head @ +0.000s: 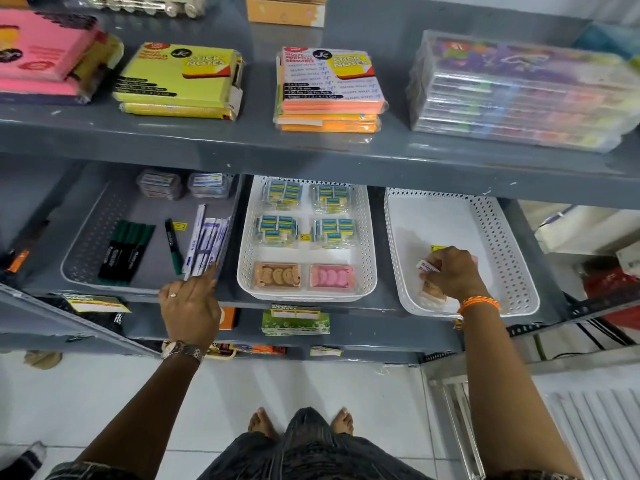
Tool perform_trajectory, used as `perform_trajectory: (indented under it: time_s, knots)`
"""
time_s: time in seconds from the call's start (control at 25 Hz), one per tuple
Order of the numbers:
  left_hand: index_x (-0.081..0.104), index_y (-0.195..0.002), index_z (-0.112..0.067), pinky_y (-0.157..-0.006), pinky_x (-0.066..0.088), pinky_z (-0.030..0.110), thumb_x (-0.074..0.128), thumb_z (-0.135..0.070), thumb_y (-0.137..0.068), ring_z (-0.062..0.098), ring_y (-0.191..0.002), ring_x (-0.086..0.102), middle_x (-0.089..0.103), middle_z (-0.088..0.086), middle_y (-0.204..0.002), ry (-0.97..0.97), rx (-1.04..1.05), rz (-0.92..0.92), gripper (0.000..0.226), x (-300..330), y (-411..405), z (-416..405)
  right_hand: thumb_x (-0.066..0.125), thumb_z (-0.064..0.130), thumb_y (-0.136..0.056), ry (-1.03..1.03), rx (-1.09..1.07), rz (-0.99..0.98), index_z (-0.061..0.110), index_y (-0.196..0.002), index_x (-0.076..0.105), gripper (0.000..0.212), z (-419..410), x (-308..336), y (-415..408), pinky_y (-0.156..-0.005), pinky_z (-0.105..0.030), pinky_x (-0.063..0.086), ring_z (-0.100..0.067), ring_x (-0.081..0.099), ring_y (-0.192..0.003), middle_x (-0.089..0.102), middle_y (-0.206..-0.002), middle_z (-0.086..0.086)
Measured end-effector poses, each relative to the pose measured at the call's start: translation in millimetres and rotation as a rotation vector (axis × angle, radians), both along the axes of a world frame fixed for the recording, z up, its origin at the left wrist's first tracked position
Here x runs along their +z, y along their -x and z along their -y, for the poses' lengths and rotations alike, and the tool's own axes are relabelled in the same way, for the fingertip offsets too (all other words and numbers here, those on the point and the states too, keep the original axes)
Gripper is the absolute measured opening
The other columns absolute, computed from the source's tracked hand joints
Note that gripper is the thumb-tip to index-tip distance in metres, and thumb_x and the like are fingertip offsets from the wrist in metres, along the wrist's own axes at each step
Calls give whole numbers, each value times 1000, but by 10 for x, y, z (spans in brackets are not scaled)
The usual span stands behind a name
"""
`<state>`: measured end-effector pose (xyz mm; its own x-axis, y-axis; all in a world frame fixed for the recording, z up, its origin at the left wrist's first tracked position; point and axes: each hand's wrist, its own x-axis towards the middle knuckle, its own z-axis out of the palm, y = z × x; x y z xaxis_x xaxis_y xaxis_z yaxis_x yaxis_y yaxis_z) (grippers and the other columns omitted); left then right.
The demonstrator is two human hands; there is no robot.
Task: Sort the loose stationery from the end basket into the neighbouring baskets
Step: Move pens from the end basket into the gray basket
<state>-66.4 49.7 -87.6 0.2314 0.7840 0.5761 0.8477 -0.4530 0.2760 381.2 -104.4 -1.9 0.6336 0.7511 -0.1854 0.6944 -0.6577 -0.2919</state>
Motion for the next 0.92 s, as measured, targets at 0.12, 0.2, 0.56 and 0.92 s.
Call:
perform_trajectory:
  time_s: [0.12,0.2,0.56,0.92]
  knots:
    - [73,-114,-8,-80,37,44,51,-9,-91,34,-72,57,70,13,-78,17,-1,-1,32,8,-3,-2,85,25,-75,-97,-1,-17,13,-94,79,23,-9,56,-9,-86,-34,54,-28,69,-88,77,-96,-9]
    - [73,-115,-8,-80,37,44,51,-8,-91,34,-72,58,71,13,-79,15,3,-8,33,6,2,-8,84,22,-76,-228,7,-57,9,-91,80,20,-20,135,-14,-76,-27,50,-25,69,-80,77,-88,-10]
    - [70,-124,-10,-79,35,42,49,-13,-93,32,-74,57,73,11,-85,8,-24,-8,38,10,30,-19,72,14,-89,-770,-91,-625,23,-81,79,14,-167,598,115,-69,-25,58,-9,71,-73,78,-76,9]
    - [71,-125,-14,-77,45,41,49,-12,-89,30,-76,66,76,3,-91,94,-31,-76,41,211,324,-62,67,-3,-88,-861,18,-838,17,-85,63,21,-1309,831,1223,-64,-23,57,-7,65,-70,69,-72,6]
